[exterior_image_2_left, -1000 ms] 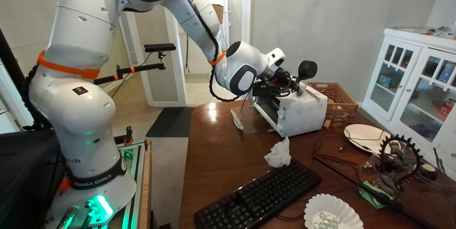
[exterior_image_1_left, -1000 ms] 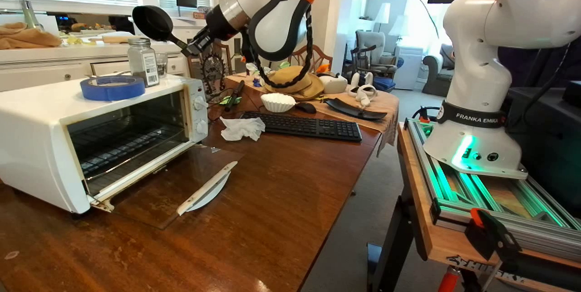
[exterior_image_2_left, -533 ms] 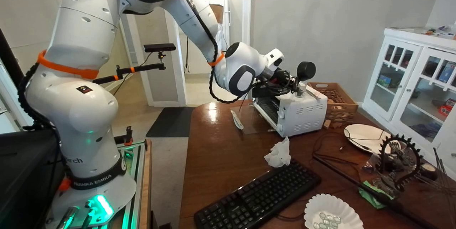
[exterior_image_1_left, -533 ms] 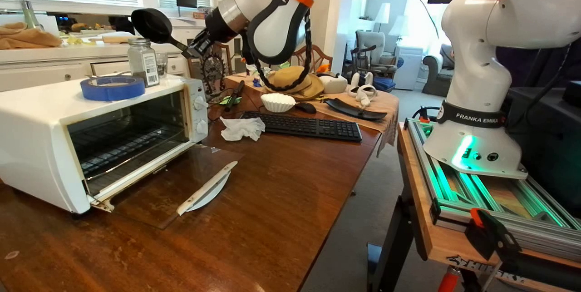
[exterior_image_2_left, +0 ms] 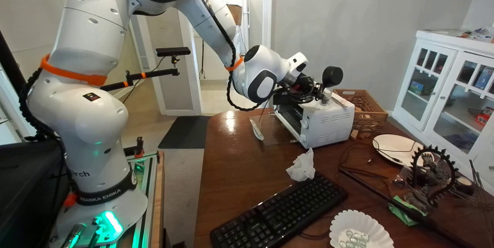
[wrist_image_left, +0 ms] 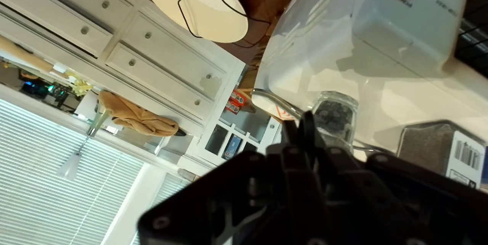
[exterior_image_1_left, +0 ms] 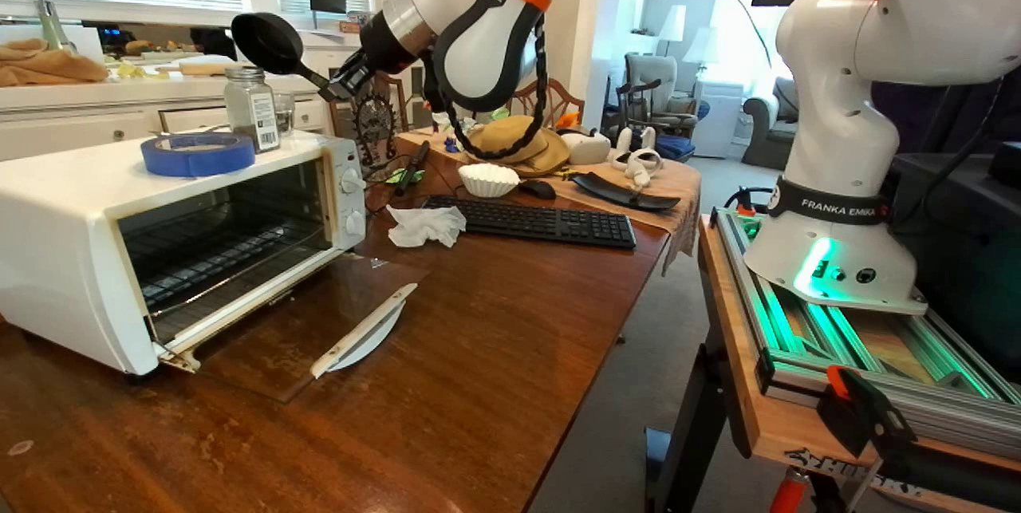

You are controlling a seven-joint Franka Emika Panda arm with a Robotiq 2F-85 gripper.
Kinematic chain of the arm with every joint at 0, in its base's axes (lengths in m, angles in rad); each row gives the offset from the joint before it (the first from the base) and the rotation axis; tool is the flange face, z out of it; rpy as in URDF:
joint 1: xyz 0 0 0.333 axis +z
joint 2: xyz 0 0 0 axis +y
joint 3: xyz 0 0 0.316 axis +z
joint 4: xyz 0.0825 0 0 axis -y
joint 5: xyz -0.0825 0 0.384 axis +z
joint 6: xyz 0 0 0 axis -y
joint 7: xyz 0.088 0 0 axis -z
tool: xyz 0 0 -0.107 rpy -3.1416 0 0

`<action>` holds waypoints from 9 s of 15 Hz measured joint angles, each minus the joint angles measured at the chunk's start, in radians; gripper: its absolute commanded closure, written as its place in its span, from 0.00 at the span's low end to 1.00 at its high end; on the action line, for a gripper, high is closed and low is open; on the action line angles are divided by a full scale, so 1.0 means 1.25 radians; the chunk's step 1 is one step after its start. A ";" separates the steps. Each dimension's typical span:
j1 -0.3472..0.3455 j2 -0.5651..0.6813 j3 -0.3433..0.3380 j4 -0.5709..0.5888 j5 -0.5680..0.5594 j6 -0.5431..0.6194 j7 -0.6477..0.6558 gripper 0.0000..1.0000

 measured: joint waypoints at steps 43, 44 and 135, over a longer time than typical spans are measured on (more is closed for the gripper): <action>-0.446 -0.088 0.698 -0.452 -0.090 0.495 1.305 0.98; -0.449 -0.078 0.699 -0.452 -0.101 0.495 1.311 0.98; -0.606 -0.104 0.590 -0.355 -0.306 0.445 0.879 0.00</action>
